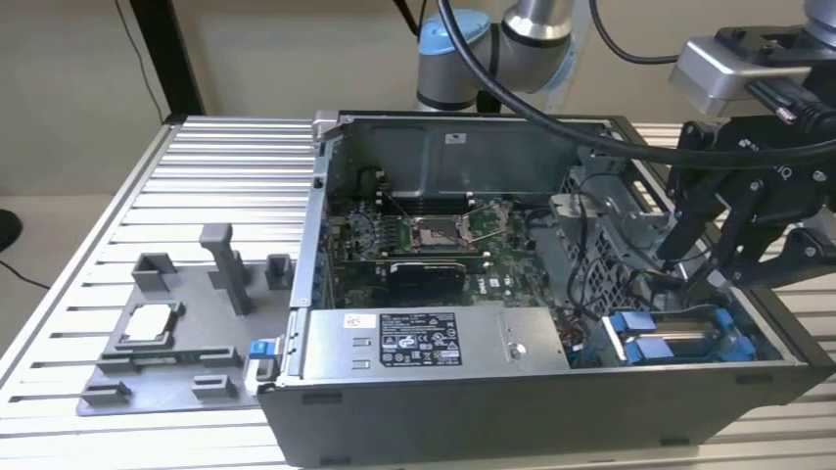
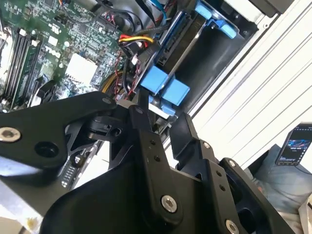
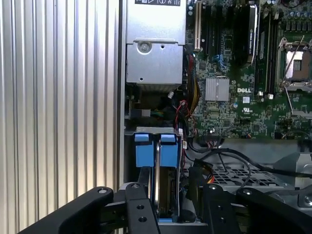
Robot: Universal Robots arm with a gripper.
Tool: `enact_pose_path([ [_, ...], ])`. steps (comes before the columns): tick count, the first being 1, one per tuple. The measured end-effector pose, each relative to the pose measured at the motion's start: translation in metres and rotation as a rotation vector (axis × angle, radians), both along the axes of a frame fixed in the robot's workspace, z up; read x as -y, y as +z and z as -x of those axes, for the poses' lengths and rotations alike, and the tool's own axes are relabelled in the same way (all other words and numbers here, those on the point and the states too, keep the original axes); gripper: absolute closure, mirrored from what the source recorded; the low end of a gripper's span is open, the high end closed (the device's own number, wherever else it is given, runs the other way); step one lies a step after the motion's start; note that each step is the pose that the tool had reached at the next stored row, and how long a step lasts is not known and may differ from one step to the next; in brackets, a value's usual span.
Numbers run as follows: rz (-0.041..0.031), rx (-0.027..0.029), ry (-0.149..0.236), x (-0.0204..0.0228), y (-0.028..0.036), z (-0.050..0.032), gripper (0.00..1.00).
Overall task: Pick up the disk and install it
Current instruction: 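Insert the disk into the insertion slot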
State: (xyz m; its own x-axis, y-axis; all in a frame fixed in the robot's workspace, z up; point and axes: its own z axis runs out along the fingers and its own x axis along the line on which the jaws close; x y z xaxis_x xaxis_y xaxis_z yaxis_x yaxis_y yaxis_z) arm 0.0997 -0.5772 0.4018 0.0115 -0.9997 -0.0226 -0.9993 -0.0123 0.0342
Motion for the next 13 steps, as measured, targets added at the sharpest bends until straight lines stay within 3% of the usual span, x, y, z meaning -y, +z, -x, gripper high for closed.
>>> enact_pose_path([
  [6, -0.0002, 0.0006, 0.0, -0.0001, -0.0003, 0.0, 0.0],
  [10, -0.0003, 0.0069, -0.003, -0.0001, -0.0019, -0.0002, 0.0],
  [13, -0.0002, 0.0079, -0.006, -0.0001, -0.003, -0.0002, 0.0],
])
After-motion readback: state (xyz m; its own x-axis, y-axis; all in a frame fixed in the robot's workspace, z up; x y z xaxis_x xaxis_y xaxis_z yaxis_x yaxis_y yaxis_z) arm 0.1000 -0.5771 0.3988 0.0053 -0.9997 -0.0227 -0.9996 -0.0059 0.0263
